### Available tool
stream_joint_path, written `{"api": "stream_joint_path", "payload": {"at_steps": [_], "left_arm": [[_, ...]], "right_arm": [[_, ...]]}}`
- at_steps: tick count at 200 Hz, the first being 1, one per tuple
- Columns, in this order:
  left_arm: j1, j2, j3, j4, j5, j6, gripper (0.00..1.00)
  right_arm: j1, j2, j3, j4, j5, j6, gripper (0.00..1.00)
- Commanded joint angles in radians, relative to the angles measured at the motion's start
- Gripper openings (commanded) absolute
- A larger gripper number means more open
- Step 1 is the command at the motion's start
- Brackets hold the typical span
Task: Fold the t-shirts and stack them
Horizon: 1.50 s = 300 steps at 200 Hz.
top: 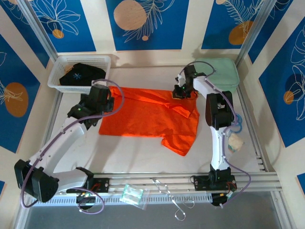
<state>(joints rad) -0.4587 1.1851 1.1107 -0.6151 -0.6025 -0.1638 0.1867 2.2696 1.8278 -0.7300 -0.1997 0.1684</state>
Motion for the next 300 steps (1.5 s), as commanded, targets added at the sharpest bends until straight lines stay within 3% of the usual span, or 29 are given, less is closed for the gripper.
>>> {"api": "stream_joint_path", "payload": {"at_steps": [1, 42, 90, 137, 166, 186, 205, 250, 300], "left_arm": [[-0.006, -0.035, -0.035, -0.123, 0.01, -0.082, 0.93], [-0.006, -0.042, -0.043, -0.166, 0.003, -0.116, 0.92], [-0.006, -0.011, -0.025, -0.192, -0.015, -0.155, 0.92], [0.001, 0.047, 0.01, -0.307, -0.028, -0.264, 0.93], [0.046, 0.105, -0.011, -0.382, 0.044, -0.372, 0.93], [0.116, 0.144, -0.074, -0.362, 0.145, -0.419, 0.93], [0.196, 0.169, -0.144, -0.303, 0.247, -0.434, 0.89], [0.344, 0.204, -0.264, -0.131, 0.455, -0.468, 0.8], [0.357, 0.27, -0.284, -0.025, 0.448, -0.508, 0.77]], "right_arm": [[0.027, -0.011, 0.005, -0.048, -0.046, -0.01, 0.0], [0.074, -0.094, -0.141, -0.001, -0.052, 0.042, 0.0], [0.127, -0.184, -0.312, 0.094, -0.04, 0.213, 0.0], [0.144, -0.227, -0.368, 0.159, -0.011, 0.329, 0.0], [0.138, -0.301, -0.363, 0.123, 0.051, 0.313, 0.01], [0.135, -0.384, -0.377, 0.09, 0.098, 0.287, 0.19], [0.135, -0.481, -0.413, 0.065, 0.132, 0.256, 0.29], [0.12, -0.685, -0.54, 0.041, 0.148, 0.212, 0.31], [0.114, -0.823, -0.659, 0.046, 0.13, 0.201, 0.31]]}}
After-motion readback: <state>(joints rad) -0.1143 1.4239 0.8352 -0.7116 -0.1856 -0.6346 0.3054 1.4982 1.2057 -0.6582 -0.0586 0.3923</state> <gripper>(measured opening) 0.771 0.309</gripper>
